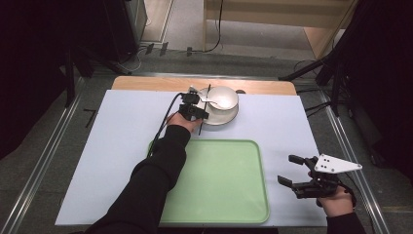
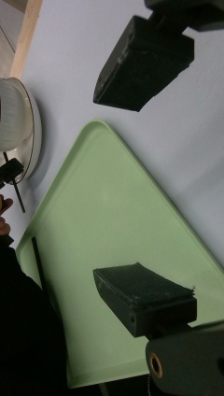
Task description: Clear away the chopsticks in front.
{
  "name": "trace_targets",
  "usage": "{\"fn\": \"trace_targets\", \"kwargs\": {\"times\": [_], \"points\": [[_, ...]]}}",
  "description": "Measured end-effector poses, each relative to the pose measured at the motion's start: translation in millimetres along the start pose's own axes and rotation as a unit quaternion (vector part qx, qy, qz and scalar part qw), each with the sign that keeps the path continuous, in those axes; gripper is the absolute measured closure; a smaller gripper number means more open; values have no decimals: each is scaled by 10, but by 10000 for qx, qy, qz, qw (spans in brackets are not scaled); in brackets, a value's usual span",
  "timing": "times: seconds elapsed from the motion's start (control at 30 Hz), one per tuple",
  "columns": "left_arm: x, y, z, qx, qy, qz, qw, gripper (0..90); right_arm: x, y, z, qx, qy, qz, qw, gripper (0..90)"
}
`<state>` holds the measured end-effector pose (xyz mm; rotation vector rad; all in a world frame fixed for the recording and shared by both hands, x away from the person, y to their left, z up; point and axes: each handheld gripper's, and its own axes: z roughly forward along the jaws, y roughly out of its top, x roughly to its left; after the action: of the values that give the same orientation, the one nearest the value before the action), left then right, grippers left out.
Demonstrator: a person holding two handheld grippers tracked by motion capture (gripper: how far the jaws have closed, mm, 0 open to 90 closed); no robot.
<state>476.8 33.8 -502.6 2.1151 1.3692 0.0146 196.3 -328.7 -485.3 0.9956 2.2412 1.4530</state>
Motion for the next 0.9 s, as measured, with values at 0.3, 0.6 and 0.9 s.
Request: {"fn": "trace_targets", "kwargs": {"times": [0.3, 0.6, 0.9], "points": [[3, 24, 11, -12, 193, -330, 9993, 860, 4, -1, -10, 10, -9, -12, 10000, 153], [99, 77, -193, -75, 220, -378, 9990, 862, 3, -5, -19, -14, -8, 1, 10000, 153], [251, 58, -627, -138, 198, -263, 9994, 862, 7, -1, -13, 4, -13, -8, 10000, 153]]}}
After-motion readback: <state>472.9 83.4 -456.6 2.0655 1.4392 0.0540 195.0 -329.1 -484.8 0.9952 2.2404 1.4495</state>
